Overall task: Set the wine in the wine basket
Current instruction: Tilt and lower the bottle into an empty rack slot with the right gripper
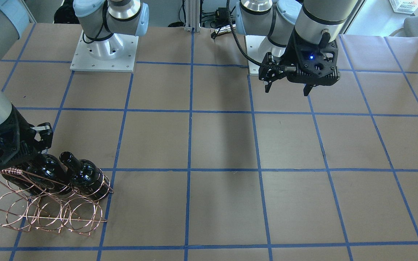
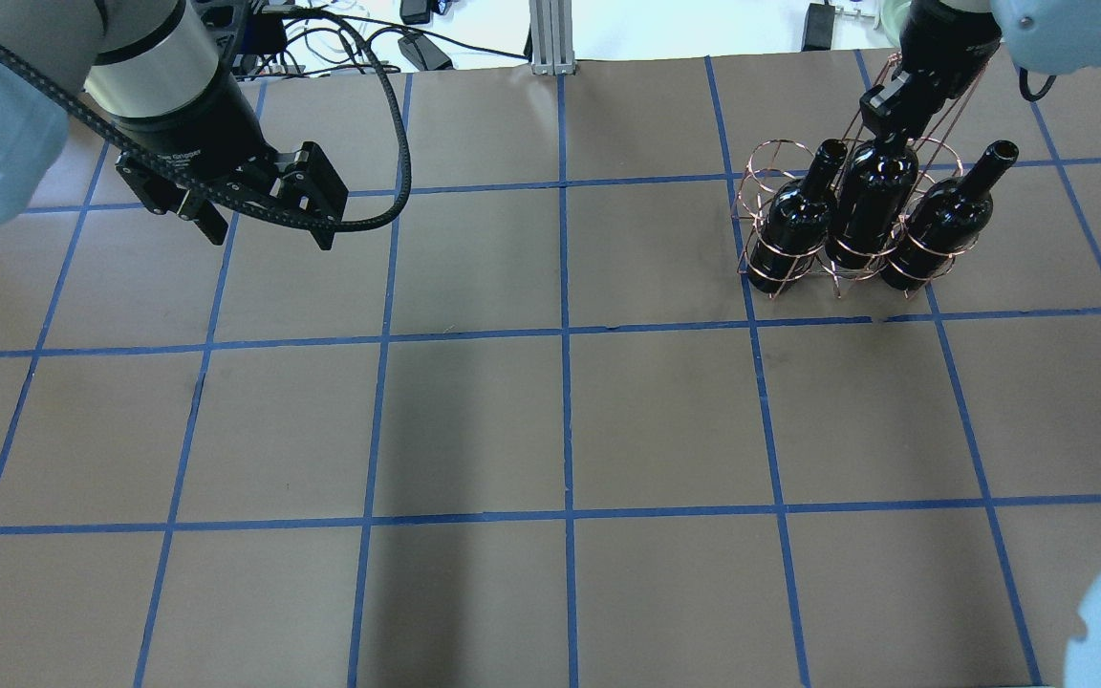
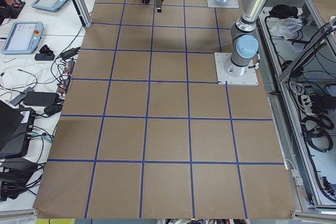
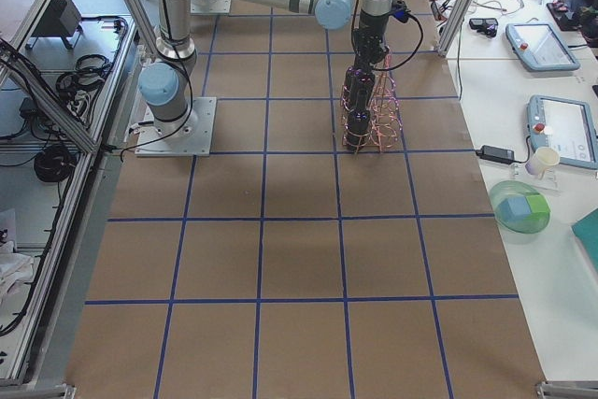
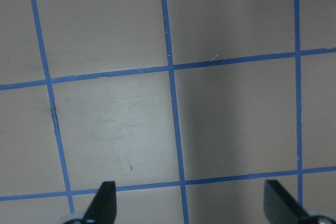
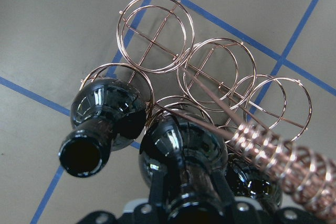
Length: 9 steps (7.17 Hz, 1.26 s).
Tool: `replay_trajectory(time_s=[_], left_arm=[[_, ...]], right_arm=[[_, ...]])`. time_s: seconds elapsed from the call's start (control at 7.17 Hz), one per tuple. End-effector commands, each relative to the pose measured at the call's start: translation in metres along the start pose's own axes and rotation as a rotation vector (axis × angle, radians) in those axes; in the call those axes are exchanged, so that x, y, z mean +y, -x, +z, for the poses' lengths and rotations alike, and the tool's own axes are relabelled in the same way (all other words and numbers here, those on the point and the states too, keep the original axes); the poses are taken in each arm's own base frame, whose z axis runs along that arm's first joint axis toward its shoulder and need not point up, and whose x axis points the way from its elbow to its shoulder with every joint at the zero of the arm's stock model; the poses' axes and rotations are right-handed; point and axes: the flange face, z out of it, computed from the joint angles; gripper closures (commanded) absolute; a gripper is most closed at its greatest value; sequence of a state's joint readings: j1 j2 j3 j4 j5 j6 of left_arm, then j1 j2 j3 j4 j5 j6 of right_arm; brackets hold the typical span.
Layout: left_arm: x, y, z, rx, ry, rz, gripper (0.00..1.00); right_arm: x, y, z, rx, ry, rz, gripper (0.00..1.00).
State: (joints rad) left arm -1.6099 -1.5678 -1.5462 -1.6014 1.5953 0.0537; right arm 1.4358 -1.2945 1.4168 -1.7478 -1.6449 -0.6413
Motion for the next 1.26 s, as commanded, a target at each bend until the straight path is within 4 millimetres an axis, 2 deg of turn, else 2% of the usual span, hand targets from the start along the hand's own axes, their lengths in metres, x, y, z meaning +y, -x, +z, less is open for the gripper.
replay_trajectory(time_s=[0.0, 0.56, 0.84, 1.12], left_arm=[[0.0, 0.0, -0.001, 0.0, -0.001, -0.001, 0.0], [0.0, 0.0, -0.001, 0.0, -0.001, -0.001, 0.0], [0.0, 0.0, 0.0, 0.0, 0.0, -0.001, 0.0], [0.001, 0.0, -0.001, 0.0, -0.002, 0.001, 0.0]], right_arm=[[0.0, 0.0, 0.007, -0.013, 0.003, -0.004, 1.0], [0.001, -0.001, 0.007, -0.001, 0.016, -0.007, 1.0], [0.005, 0.003, 0.022, -0.019, 0.038, 0.001, 1.0], [0.005, 0.005, 0.023, -0.024, 0.039, 0.003, 0.85]])
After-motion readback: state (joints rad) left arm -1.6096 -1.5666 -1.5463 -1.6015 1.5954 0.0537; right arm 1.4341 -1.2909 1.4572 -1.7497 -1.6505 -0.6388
